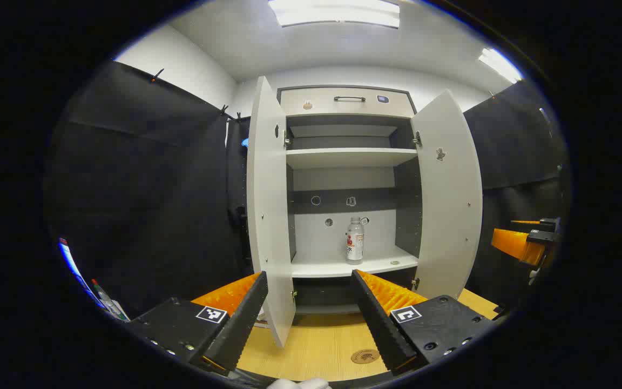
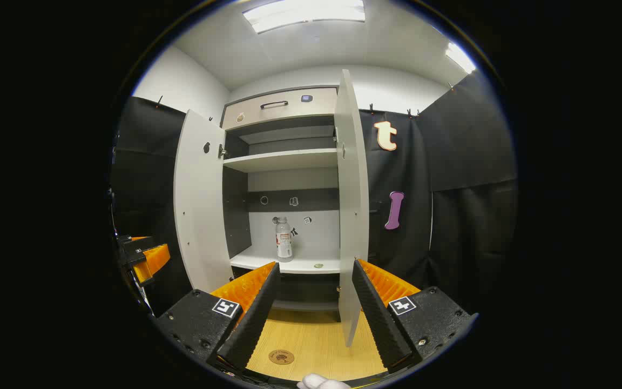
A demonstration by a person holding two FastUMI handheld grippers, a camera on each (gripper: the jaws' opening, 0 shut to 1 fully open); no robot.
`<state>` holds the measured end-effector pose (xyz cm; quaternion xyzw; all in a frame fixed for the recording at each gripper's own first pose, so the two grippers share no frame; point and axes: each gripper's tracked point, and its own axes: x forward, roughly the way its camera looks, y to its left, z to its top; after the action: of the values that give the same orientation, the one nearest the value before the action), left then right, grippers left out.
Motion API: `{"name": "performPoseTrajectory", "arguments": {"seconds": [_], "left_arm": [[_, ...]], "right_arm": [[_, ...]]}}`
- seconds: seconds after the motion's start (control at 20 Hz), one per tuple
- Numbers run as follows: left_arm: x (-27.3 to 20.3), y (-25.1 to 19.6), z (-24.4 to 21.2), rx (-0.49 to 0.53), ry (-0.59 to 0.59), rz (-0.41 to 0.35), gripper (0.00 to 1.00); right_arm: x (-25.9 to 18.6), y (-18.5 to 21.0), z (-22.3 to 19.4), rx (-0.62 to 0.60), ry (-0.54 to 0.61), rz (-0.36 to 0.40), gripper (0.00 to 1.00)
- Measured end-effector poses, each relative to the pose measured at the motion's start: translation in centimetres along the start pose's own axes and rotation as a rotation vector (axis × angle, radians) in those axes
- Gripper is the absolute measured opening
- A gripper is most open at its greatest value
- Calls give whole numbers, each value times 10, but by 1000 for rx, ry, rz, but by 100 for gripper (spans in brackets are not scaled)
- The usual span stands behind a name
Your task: Grasp the bottle in the cabinet with the left hand and place it on the coaster, then close the right door with the right hand and the left door with the left hand.
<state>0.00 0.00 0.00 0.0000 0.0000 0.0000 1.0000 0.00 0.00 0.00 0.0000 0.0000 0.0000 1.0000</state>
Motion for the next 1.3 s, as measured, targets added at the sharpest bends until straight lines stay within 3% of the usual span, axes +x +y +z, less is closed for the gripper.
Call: {"name": "performPoseTrajectory", "arguments": {"seconds": [0.5,0.55,0.75,0.8,1.0,1.3], "left_arm": [[3,4,0,7,1,-10,94],[4,5,0,11,0,-9,98],[19,1,-2,15,7,-18,95],[27,-2,-2,15,7,-23,92],[79,-21,1,23,-7,-43,94],[203,-65,23,46,-68,-74,95]], "right_arm": [[4,8,-2,12,5,-1,83],[4,8,-2,14,6,-2,83],[7,9,-3,6,14,0,83],[9,8,-4,3,17,3,83],[24,9,-4,-12,28,25,83],[62,-2,0,6,28,53,83]]}}
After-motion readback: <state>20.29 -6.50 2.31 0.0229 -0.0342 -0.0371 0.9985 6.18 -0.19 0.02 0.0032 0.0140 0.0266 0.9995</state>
